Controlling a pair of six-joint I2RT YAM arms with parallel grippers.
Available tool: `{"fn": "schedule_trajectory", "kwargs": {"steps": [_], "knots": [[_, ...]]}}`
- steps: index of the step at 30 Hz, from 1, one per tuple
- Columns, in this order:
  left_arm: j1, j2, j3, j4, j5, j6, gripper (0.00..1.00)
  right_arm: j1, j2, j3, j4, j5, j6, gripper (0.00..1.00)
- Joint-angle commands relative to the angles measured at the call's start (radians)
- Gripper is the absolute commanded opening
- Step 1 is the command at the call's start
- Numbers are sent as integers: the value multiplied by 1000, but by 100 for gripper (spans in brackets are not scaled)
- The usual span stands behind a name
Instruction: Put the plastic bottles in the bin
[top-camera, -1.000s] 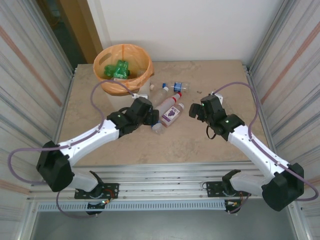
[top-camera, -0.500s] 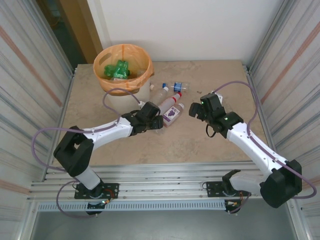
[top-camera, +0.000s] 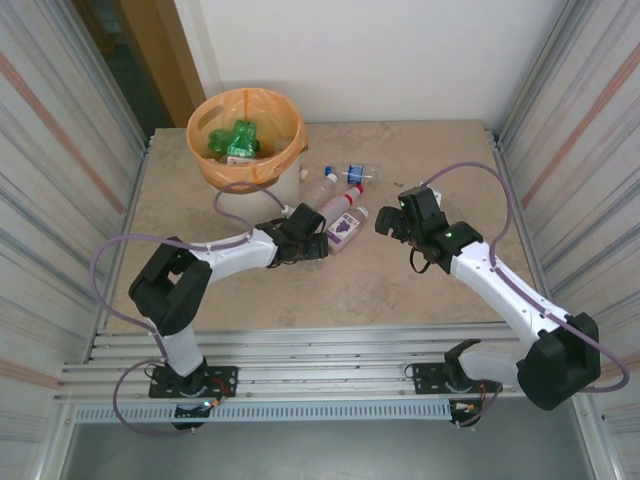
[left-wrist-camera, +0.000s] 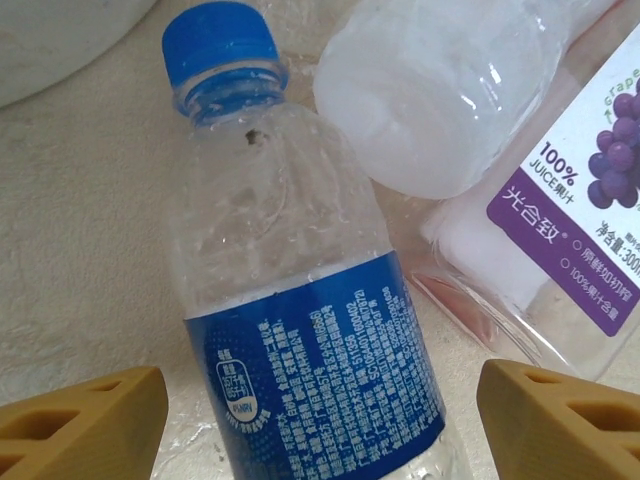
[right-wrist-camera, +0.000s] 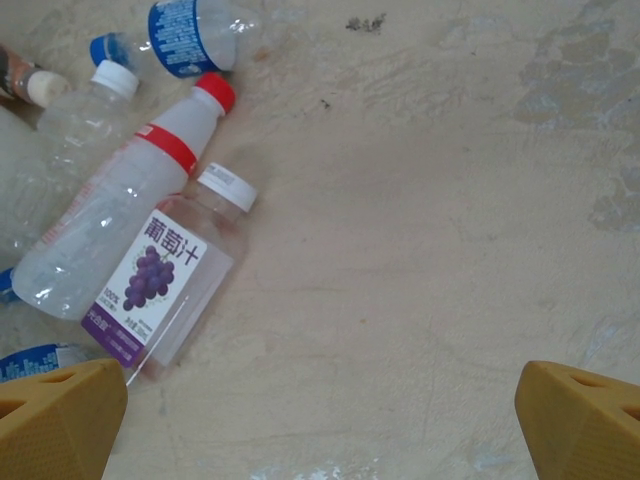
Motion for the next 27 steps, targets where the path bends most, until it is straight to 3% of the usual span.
{"fn": "schedule_trajectory", "kwargs": {"steps": [1, 16, 27], "knots": [[11, 29, 31, 11, 13, -13, 81, -6, 10, 29, 10, -11, 9, 98], [11, 87, 26, -18, -7, -14, 68, -6, 15, 30, 17, -17, 3, 98], [-1, 28, 0, -56, -47, -10, 41, -6, -6, 19, 15, -9, 5, 98]]}}
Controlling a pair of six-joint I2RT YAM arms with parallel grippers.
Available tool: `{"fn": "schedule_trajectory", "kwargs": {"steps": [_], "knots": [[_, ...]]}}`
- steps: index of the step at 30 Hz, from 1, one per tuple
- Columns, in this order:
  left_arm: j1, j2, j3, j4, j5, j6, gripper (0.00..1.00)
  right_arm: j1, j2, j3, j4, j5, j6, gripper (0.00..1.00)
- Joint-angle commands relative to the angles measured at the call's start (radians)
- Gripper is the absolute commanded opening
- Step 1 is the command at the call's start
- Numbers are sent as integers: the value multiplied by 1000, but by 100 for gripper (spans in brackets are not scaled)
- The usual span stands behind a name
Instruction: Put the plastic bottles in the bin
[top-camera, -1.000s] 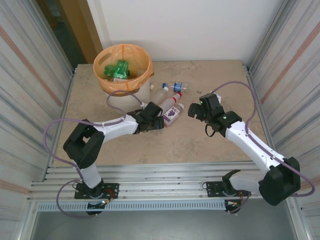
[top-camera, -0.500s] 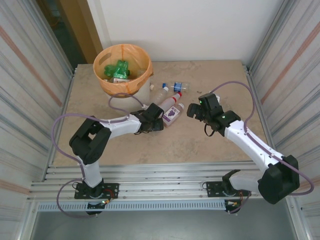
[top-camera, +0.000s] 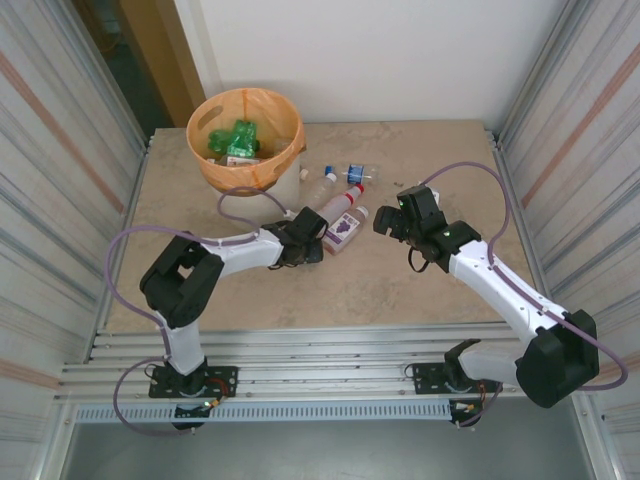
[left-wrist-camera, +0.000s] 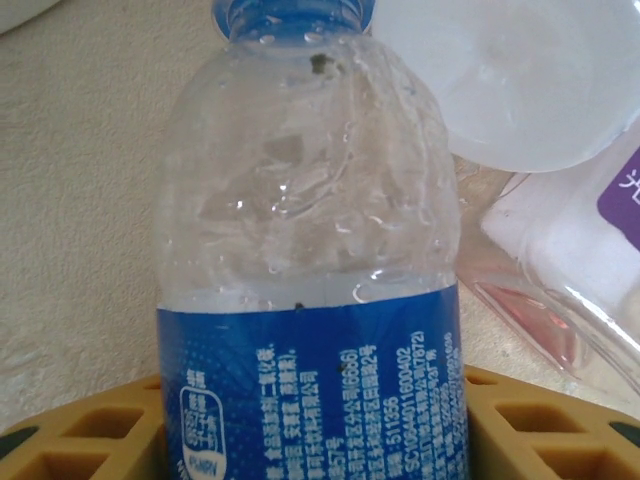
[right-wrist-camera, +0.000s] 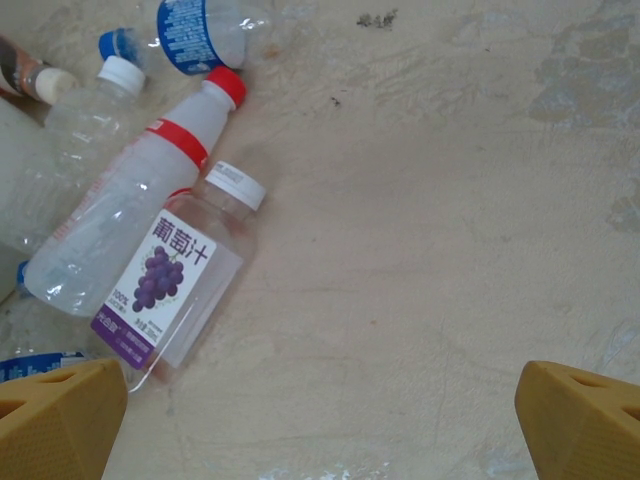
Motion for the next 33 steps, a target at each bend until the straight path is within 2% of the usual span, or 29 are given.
{"fn": "schedule_trajectory", "kwargs": {"steps": [1, 5, 13, 22, 29, 33], "knots": [[-5, -43, -9, -51, -46, -2, 40, -6, -18, 18, 0, 3, 5, 98], [-20, -81, -22, -72, -77, -3, 33, -6, -24, 17, 1, 3, 6, 98], [-82, -211, -66, -128, -141, -12, 31, -6, -32, 16, -3, 8, 8, 98], [-200, -405, -105, -211, -227, -27, 30, -6, -62, 17, -11, 15, 6, 98], [-258, -540, -44, -244, -305, 48, 30, -11, -76, -7, -12, 27, 18, 98], [-258, -601, 18, -198, -321, 170, 30, -11, -70, -13, -13, 26, 34, 98]]}}
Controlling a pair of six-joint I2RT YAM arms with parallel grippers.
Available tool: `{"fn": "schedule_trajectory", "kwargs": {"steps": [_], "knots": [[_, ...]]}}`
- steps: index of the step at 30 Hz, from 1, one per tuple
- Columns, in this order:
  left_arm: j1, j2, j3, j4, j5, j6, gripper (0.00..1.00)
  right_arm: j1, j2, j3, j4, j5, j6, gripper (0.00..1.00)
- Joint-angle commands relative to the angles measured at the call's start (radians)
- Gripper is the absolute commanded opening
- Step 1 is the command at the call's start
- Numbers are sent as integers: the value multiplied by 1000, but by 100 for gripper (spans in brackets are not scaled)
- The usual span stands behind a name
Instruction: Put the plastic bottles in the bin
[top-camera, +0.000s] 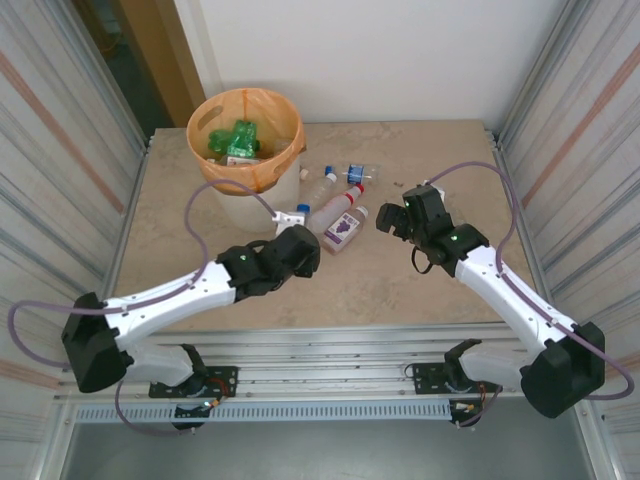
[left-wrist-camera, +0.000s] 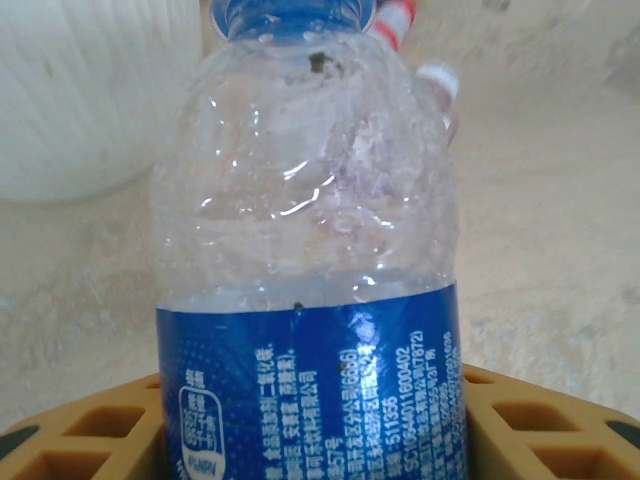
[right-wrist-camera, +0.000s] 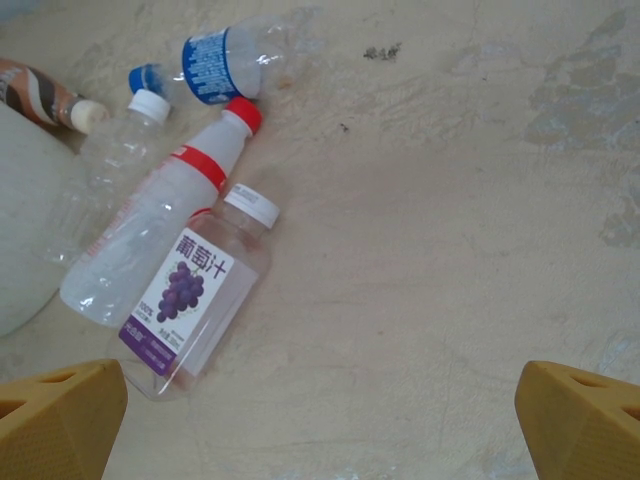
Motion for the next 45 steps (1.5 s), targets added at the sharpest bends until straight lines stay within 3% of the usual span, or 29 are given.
{"fn": "schedule_trajectory", "kwargs": {"steps": [1, 4, 7, 12, 17, 22, 33, 41, 45], "knots": [[-2, -62, 88, 34, -77, 132, 30, -6, -9, -14, -10, 21, 34, 98], [10, -64, 166, 65, -96, 239, 30, -6, 3, -11, -15, 15, 42, 98], [70, -47, 255, 105, -48, 337, 30, -6, 17, -7, -20, 13, 56, 98], [242, 46, 456, 95, 21, 456, 31, -6, 35, -4, -25, -1, 74, 98], [447, 185, 654, 40, 152, 473, 31, -6, 35, -5, -32, -6, 73, 98], [557, 315, 809, -46, 173, 511, 34, -5, 29, -4, -29, -10, 67, 98], [678, 453, 926, -177, 152, 561, 36, -6, 45, 16, -35, -20, 58, 98], [704, 465, 886, -221, 129, 572, 46, -6, 67, 24, -24, -32, 57, 98], [705, 471, 883, -228, 113, 572, 57, -5, 83, 33, -25, -44, 63, 98]]}}
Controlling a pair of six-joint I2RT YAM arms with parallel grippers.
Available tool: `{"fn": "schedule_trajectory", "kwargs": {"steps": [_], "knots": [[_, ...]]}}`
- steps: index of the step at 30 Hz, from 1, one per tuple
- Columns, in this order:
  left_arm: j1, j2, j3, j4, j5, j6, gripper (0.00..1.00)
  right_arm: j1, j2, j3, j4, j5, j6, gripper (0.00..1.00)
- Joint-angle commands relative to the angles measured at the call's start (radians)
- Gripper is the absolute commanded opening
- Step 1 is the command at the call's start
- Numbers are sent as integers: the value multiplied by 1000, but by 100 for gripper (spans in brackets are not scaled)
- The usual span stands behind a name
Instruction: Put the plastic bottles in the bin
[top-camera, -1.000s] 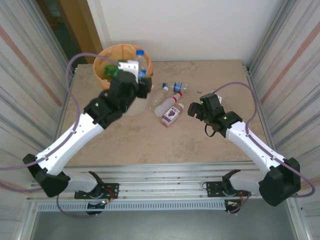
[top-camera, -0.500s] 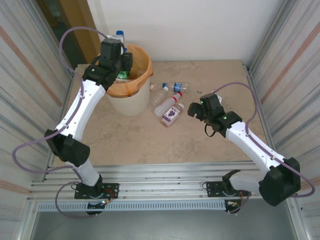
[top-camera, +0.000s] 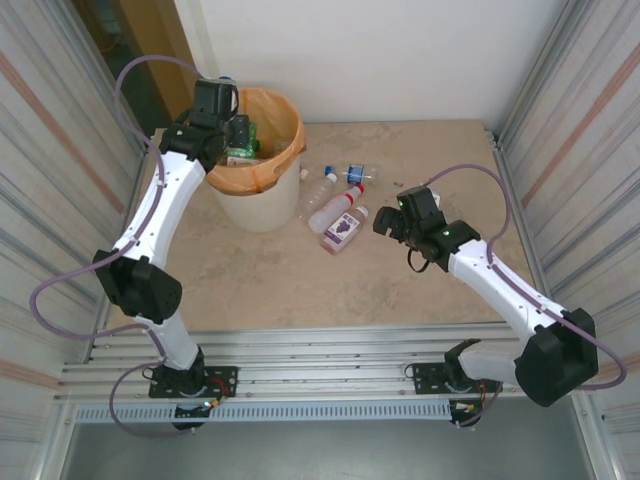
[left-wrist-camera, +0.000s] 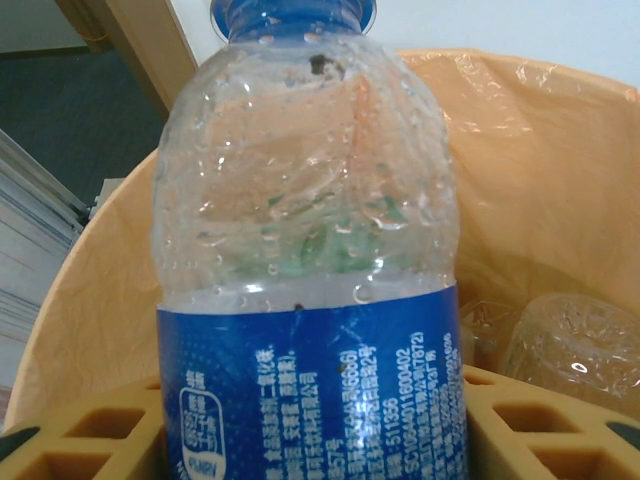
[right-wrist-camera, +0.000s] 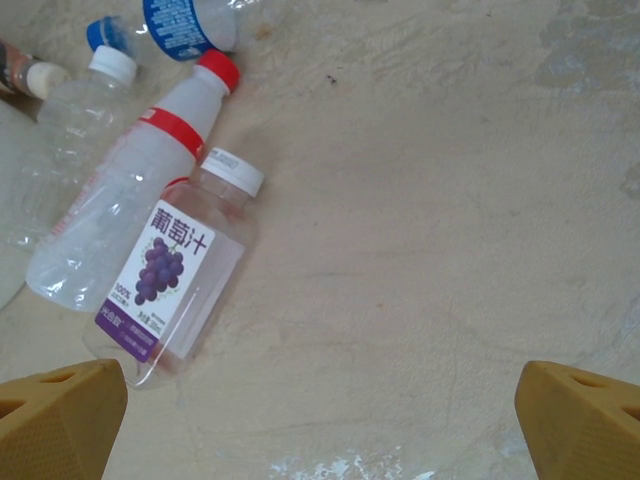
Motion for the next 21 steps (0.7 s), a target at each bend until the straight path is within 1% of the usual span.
{"fn": "schedule_trajectory", "kwargs": {"steps": [1, 4, 8, 11, 17, 21], "knots": [[4, 9, -2, -23, -34, 21, 59, -4, 18, 35, -12, -13, 13, 98], [5, 10, -1, -30, -46, 17, 65, -2, 26, 38, -16, -15, 15, 98], [5, 11, -2, -47, -63, 7, 69, -2, 25, 40, -18, -17, 16, 98], [4, 5, -11, -55, -66, -2, 74, -2, 27, 41, -20, -15, 13, 98], [5, -27, -33, -57, -63, -14, 77, -1, 46, 41, -25, -30, 22, 98], [5, -77, -62, -39, -24, -38, 78, 10, 75, 52, -32, -34, 31, 98]]}}
